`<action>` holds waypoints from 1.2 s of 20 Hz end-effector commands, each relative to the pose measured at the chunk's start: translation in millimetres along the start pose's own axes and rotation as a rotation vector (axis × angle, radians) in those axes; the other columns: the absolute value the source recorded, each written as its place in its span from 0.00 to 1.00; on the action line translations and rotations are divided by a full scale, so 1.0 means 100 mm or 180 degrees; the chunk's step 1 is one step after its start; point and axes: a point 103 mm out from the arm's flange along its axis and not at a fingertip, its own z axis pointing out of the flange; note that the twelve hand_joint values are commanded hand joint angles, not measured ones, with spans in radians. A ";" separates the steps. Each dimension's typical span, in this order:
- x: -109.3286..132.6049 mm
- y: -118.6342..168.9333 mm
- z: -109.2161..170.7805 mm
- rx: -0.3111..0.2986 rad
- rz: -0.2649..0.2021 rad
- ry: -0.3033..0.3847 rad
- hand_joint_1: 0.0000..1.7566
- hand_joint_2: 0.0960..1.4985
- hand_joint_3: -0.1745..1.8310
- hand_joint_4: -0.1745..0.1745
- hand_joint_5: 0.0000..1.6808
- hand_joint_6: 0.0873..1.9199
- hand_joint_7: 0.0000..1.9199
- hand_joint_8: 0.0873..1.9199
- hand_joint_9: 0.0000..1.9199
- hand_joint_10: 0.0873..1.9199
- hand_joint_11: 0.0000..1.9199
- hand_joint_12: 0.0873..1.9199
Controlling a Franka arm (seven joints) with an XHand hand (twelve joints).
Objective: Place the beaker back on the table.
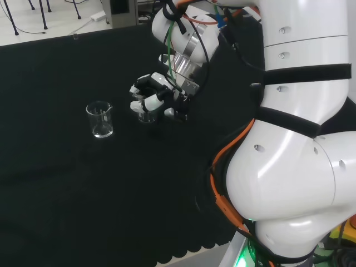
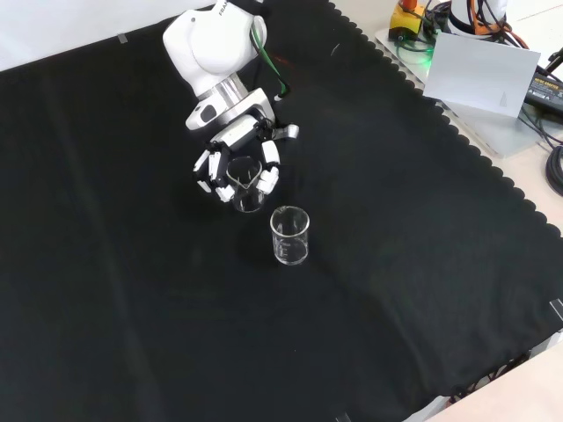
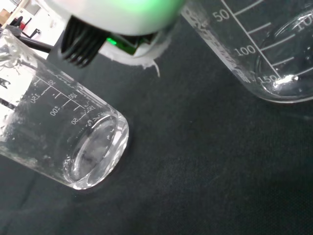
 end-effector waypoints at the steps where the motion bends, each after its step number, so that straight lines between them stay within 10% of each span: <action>1: -0.01 -0.02 -0.02 0.0035 0.0028 -0.0019 0.57 0.28 0.42 0.40 0.35 0.36 0.41 0.25 0.42 0.26 0.08 0.70; 24: 0.22 -0.52 -0.79 -0.0185 0.0186 -0.0265 0.54 0.29 0.40 0.41 0.24 0.12 0.21 0.30 0.23 0.33 0.00 0.69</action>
